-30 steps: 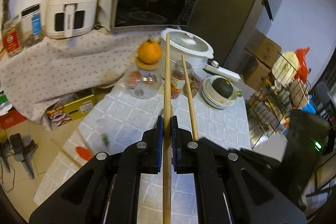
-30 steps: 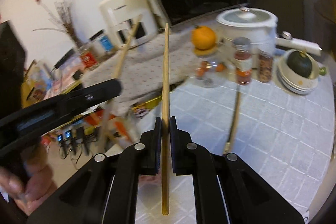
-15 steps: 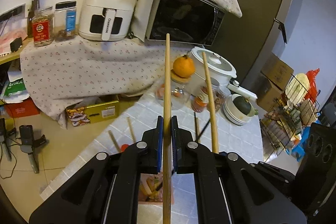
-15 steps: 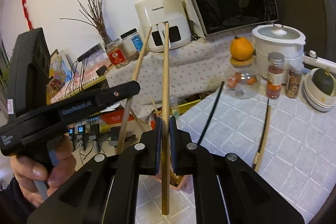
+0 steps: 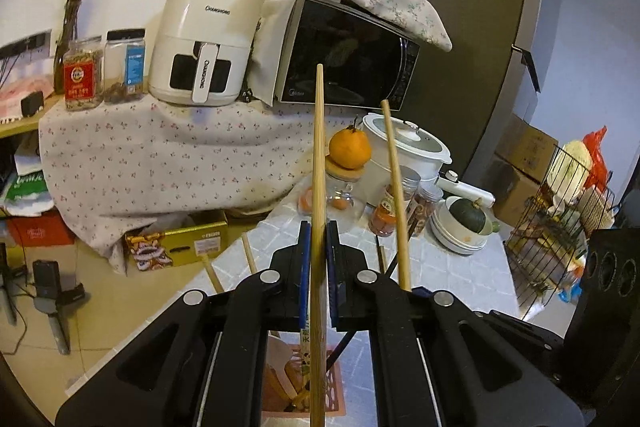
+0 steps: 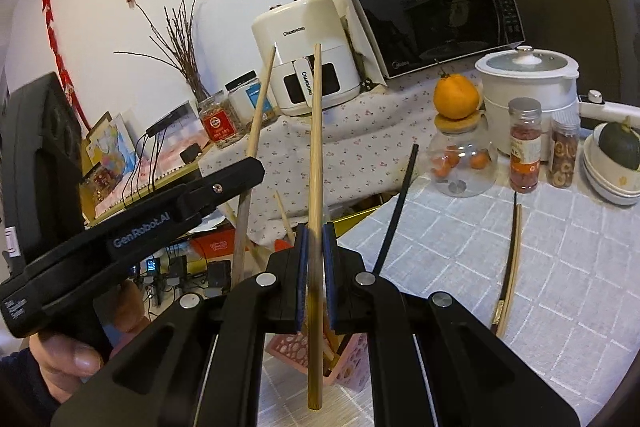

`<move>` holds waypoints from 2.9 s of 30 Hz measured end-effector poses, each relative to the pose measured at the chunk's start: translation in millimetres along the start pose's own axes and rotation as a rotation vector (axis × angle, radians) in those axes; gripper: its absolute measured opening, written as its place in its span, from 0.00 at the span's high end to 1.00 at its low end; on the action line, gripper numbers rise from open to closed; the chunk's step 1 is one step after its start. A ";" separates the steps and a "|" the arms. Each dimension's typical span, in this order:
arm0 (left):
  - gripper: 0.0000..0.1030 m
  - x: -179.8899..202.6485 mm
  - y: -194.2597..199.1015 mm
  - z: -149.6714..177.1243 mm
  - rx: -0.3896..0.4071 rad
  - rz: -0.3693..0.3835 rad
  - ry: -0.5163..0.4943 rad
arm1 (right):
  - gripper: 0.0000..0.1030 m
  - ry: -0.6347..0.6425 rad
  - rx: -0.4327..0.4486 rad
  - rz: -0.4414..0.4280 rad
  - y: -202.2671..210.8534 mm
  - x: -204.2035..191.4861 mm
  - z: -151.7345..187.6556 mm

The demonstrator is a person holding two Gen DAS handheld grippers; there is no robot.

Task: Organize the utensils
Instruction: 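Carry both wooden chopsticks over the pink basket, then lower the wooden chopstick into the pink basket and open the right tool, then grasp a wooden chopstick lying on the table with the left tool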

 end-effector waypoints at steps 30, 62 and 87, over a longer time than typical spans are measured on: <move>0.93 -16.2 -7.3 16.6 0.176 0.033 0.019 | 0.92 -0.036 0.162 0.017 -26.7 11.6 17.5; 0.89 -67.8 13.7 8.8 0.076 0.013 0.288 | 0.92 0.076 0.125 0.037 -24.0 9.6 65.8; 0.59 -184.4 -7.7 104.6 -0.431 -0.353 0.581 | 0.64 -0.155 -0.330 0.217 -32.2 128.8 106.7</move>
Point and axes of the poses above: each gripper's, at about its wrist camera, not at the fingertips, and y roughly against the way its jaws point, x to its right, z to its underside, the point moved 10 cm from there along -y, roughly the way its jaws point, and after that the axes turned 15 degrees about x, right-handed, at the moved point
